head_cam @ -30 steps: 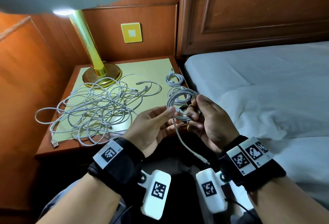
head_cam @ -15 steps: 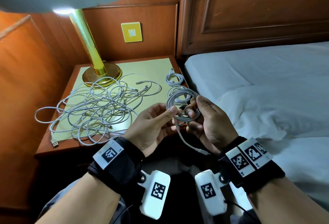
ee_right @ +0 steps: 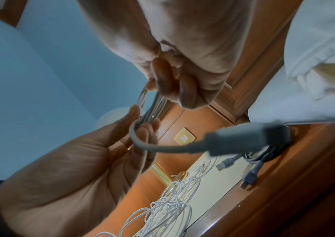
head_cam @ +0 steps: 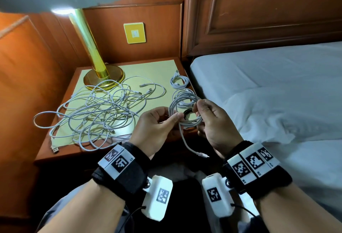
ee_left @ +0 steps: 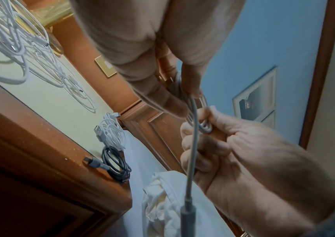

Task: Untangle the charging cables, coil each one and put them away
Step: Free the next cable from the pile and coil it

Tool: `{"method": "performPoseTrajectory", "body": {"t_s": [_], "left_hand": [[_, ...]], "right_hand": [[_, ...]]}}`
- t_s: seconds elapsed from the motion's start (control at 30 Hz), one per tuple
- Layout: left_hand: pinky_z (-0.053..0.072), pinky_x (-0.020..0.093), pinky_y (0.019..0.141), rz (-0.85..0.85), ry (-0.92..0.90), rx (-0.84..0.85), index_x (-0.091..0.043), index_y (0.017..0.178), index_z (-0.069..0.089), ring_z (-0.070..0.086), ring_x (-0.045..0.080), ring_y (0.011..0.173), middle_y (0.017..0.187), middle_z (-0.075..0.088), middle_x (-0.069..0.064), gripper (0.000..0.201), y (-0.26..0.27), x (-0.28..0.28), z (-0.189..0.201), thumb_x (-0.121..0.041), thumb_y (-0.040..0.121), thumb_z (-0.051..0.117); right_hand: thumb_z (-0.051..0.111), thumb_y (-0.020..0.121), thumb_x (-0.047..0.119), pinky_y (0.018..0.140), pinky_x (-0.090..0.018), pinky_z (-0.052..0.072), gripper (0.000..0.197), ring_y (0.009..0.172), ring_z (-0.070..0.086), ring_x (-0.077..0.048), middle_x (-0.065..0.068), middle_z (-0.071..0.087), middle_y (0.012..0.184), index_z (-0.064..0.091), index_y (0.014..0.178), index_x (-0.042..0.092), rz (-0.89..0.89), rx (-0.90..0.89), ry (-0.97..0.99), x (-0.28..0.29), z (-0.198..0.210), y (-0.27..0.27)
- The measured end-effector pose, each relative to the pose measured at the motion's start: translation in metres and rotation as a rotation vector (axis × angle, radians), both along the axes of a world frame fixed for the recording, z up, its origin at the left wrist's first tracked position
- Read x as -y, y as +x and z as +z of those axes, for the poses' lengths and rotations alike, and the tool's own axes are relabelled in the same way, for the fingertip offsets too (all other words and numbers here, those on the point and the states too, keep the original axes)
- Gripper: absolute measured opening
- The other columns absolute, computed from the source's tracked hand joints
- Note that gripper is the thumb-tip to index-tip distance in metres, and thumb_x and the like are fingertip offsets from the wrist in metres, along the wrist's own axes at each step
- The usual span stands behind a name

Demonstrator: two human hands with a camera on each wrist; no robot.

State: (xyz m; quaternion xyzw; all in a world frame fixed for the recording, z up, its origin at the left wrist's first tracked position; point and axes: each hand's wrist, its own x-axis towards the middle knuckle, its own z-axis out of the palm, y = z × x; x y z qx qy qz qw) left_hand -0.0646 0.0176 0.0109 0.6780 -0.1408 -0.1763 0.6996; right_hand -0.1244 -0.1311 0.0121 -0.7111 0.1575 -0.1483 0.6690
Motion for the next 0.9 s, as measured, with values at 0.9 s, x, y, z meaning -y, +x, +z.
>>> {"method": "performPoseTrajectory", "body": {"t_s": [0.9], "left_hand": [[0.06,0.027,0.071,0.28,-0.46,-0.232,0.006,0.092,0.069,0.075,0.028,0.076,0.079,0.074,0.014,0.013,0.012,-0.005,0.012,-0.006,0.087,0.068]], "right_hand": [[0.061,0.093,0.037,0.047,-0.022,0.035,0.025,0.057,0.057,-0.01,-0.003,0.059,0.075,0.063,0.099,0.012,0.215,-0.326,0.312,0.003,0.005,-0.001]]}}
